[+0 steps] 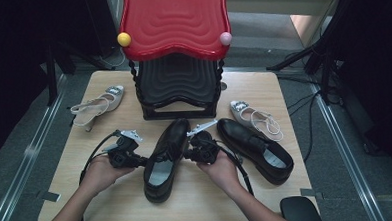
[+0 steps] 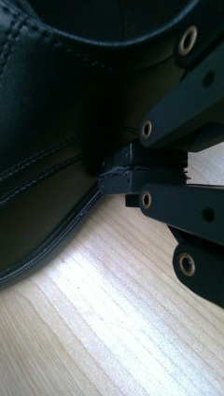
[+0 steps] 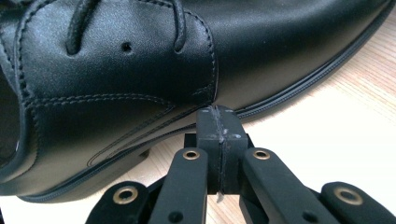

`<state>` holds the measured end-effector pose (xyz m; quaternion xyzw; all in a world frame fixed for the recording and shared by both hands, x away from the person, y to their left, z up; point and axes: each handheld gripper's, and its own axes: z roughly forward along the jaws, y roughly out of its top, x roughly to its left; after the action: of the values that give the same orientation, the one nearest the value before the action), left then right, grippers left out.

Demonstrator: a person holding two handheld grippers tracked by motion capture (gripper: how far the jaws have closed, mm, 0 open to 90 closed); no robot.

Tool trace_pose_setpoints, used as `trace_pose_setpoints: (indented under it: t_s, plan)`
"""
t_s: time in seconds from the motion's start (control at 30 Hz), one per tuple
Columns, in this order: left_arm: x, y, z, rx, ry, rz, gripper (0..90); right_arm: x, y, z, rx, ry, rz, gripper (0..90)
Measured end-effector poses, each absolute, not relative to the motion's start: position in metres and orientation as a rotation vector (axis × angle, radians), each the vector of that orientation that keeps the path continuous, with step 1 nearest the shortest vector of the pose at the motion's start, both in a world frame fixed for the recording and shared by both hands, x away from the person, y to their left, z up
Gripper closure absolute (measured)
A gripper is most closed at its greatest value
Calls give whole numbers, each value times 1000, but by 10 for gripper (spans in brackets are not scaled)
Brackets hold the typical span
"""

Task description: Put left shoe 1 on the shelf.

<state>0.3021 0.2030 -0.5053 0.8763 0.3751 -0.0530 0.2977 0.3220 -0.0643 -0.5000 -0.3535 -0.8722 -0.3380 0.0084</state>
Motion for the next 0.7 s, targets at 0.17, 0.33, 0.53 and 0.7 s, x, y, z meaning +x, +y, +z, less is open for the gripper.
trace_pose_setpoints:
  t_s: [0.17,0.33,0.53,0.7]
  plan:
    - [299,200,-506,2322,991,-158,900,324,-65,-499,-1123,-2715,-1046,900]
    - [297,195,-506,2331,971,-173,900,326,-67,-498,-1139,-2716,-1040,900]
    - [293,186,-507,2340,942,-203,900,328,-69,-498,-1163,-2714,-1033,900]
    - [291,180,-508,2344,917,-223,894,331,-71,-497,-1184,-2710,-1031,900]
